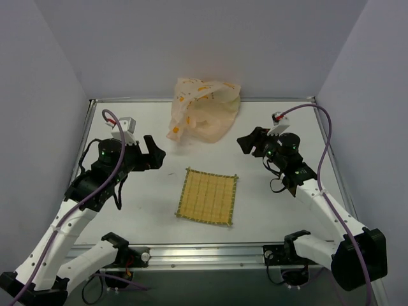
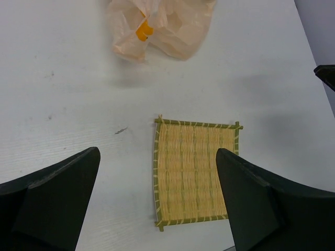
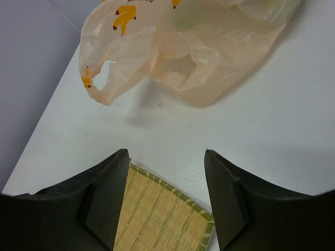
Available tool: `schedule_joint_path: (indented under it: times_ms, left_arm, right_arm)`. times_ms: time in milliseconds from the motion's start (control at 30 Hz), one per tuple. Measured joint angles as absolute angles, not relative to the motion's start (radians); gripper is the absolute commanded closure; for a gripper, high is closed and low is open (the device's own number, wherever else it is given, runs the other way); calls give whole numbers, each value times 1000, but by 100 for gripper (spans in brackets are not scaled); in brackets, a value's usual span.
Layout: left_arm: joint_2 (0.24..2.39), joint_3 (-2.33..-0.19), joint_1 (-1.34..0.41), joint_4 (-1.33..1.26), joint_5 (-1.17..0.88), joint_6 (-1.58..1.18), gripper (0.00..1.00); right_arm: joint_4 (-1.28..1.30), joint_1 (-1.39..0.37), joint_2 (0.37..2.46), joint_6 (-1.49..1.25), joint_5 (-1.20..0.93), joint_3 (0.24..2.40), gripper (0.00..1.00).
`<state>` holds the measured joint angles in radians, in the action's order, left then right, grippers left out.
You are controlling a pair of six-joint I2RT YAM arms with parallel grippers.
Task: Take the fake fruits out of the plastic bag
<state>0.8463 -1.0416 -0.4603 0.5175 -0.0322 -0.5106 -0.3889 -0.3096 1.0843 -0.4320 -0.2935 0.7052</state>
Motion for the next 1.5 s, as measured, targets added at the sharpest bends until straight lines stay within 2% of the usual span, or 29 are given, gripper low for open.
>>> schedule_joint_path:
  times_ms: [167,300,500,767,900,1000,1033,1233,1267,1300,1333,1367,1400,1467,1500]
  left_arm:
    - [924,-1046,-460,457,-31,-499,7]
    - [1090,-1122,-456,445,-5,-466,7]
    - [1313,-1236,-430,384,20,-400,5]
    - [1625,-1387,-281,270,-176,-393,5]
    - [1760,-1434,-262,252,-244,-396,11]
    - [1809,-1435,-271,231,-289,-411,22]
    - [1813,-1433,-274,222,-298,-418,31]
    - [1795,-1399,-285,97,-314,-467,51]
    - [1785,-1381,-285,74,-312,-476,64]
    - [1777,-1361,-285,53,-309,-485,75]
    - [1771,-1344,-285,39,-305,-493,83]
    - [1768,-1330,-285,27,-297,-499,89]
    - [1768,-1322,-286,19,-292,-502,92]
    - [1760,-1291,-288,-8,-276,-509,95]
    - [1749,-1269,-290,-19,-266,-511,97]
  right_arm:
    - [-384,-323,1084,-432,-300,713,45]
    - [-384,-324,1085,-431,-313,723,48]
    - [-385,-329,1113,-428,-347,724,47]
    - [-385,-344,1191,-417,-359,726,47]
    - [-384,-362,1232,-410,-356,742,48]
    - [-385,-394,1272,-406,-332,762,50]
    - [-385,-405,1284,-406,-321,766,51]
    - [-402,-475,1417,-411,-237,818,54]
    - [-406,-485,1451,-411,-223,836,55]
    - [-412,-494,1483,-411,-209,853,65]
    - [-416,-500,1517,-407,-197,872,70]
    - [-419,-507,1559,-405,-186,898,76]
    - [-424,-511,1585,-404,-179,915,89]
    - [-424,-513,1660,-390,-165,973,92]
    - [-424,-513,1692,-387,-158,1004,90]
